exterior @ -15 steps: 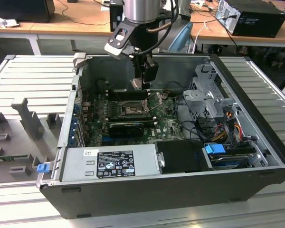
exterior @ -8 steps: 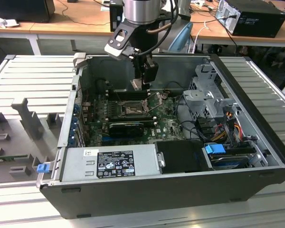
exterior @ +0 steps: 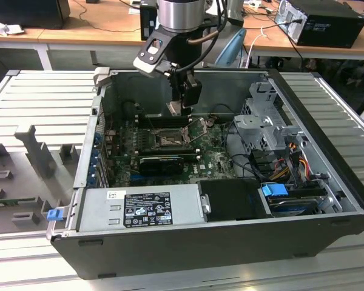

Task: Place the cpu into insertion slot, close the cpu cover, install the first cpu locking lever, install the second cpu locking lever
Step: 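Place the cpu into insertion slot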

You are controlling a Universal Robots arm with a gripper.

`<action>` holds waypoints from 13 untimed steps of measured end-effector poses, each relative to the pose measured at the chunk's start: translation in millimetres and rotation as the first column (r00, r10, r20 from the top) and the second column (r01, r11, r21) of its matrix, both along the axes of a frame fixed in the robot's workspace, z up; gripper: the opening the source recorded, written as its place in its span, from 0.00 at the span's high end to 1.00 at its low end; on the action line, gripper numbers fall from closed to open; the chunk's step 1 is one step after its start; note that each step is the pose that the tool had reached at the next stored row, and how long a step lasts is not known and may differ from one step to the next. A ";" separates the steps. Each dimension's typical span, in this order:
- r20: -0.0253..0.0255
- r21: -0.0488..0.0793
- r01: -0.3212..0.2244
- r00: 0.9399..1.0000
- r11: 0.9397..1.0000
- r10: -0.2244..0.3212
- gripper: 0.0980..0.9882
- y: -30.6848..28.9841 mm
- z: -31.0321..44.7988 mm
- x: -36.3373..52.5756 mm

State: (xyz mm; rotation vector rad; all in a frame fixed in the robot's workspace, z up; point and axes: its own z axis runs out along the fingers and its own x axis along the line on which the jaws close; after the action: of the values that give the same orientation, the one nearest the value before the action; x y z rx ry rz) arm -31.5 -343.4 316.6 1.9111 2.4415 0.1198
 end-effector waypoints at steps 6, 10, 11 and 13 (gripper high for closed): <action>0.000 0.000 0.102 0.995 0.995 -0.102 0.52 0.0 -2.7 0.0; 0.000 0.000 0.136 0.991 0.991 -0.136 0.52 0.0 -3.7 0.0; 0.000 0.000 0.138 0.990 0.990 -0.138 0.52 -0.1 -4.7 0.0; 0.000 0.000 0.139 0.990 0.990 -0.139 0.52 0.0 -7.6 0.0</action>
State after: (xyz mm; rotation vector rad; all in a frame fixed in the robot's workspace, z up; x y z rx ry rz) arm -31.5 -343.4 309.0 2.0736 2.2980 0.1146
